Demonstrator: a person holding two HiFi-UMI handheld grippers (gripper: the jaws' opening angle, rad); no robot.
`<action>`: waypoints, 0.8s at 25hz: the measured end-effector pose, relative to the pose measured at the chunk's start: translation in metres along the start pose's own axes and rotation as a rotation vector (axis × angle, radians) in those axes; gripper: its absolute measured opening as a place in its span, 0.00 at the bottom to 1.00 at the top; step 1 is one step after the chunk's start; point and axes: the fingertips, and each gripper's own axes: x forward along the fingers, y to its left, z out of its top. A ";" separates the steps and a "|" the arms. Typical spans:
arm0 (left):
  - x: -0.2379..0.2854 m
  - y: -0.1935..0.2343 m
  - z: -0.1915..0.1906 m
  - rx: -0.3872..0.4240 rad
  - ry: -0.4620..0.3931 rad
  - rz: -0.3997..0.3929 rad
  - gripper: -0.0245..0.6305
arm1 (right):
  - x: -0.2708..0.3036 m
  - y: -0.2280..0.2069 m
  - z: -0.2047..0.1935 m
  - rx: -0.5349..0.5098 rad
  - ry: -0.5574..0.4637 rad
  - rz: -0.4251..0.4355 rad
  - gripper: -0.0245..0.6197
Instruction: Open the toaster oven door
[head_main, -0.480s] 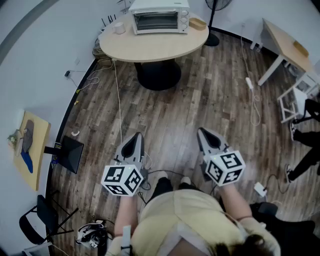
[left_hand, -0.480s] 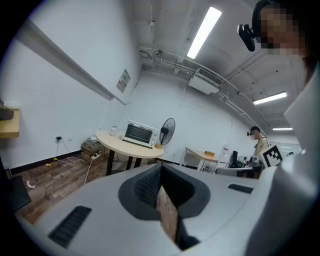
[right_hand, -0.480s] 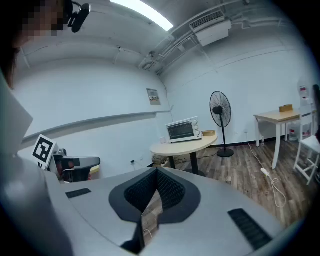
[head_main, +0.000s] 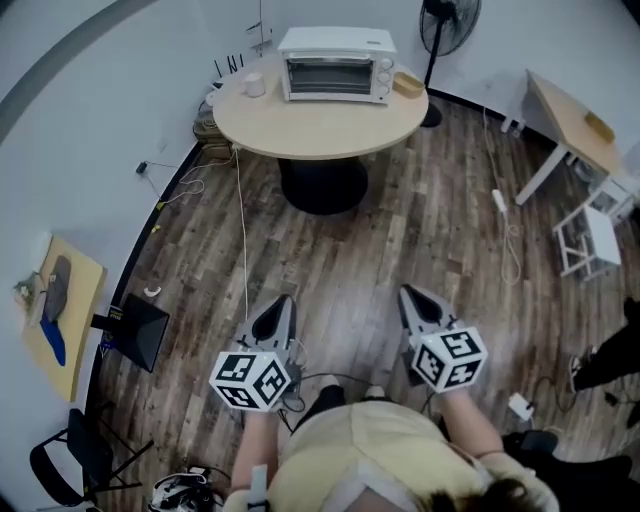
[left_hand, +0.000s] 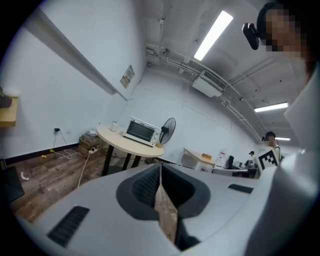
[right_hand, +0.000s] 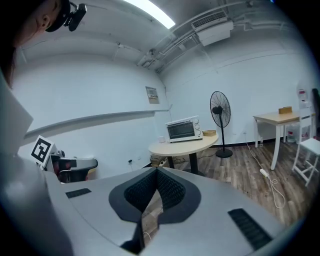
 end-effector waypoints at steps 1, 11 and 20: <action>0.002 0.002 0.000 -0.018 0.004 -0.024 0.04 | 0.005 0.003 0.001 -0.002 0.001 0.000 0.04; 0.007 0.045 0.008 0.024 0.046 -0.006 0.04 | 0.041 0.032 0.001 0.047 -0.003 -0.014 0.04; 0.035 0.045 0.011 -0.054 0.034 -0.133 0.04 | 0.058 0.024 -0.001 0.064 0.006 -0.051 0.04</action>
